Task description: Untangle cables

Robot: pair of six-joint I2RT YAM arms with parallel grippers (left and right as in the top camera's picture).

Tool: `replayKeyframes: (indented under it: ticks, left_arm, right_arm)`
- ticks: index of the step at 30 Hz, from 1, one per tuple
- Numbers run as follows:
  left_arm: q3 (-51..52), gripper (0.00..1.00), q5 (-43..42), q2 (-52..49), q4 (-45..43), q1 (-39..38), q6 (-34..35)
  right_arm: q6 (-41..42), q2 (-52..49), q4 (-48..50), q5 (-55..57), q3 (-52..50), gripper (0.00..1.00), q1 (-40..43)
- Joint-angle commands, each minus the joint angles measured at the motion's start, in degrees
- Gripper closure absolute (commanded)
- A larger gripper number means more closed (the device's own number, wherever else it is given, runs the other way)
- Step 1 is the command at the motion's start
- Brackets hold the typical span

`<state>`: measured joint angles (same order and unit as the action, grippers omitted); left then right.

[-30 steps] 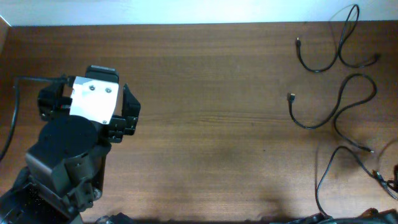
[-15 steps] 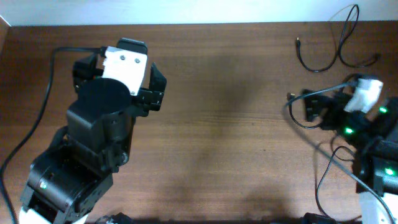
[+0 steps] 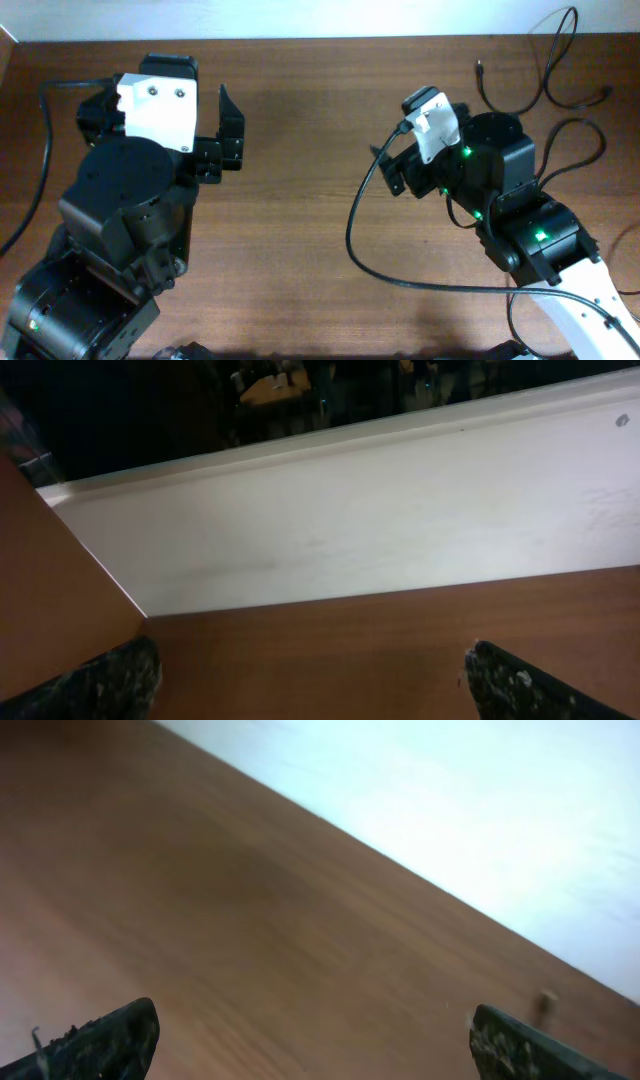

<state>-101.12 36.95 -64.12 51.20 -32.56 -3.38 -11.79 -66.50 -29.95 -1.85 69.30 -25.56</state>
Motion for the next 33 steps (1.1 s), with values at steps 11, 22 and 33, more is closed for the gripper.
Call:
replayKeyframes:
  ticks: [11, 22, 33]
  left_arm:
    - [-0.94, 0.01, 0.94, 0.11, 0.09, 0.07, 0.79]
    - [-0.94, 0.01, 0.94, 0.11, 0.09, 0.07, 0.79]
    - [-0.94, 0.01, 0.94, 0.11, 0.09, 0.07, 0.79]
  right_arm:
    - [-0.39, 0.13, -2.86, 7.04, 1.16, 0.01, -0.31]
    - [-1.33, 0.55, 0.07, 1.92, 1.16, 0.02, -0.31]
    - [-1.27, 22.21, 3.58, -0.48, -8.76, 0.02, 16.11]
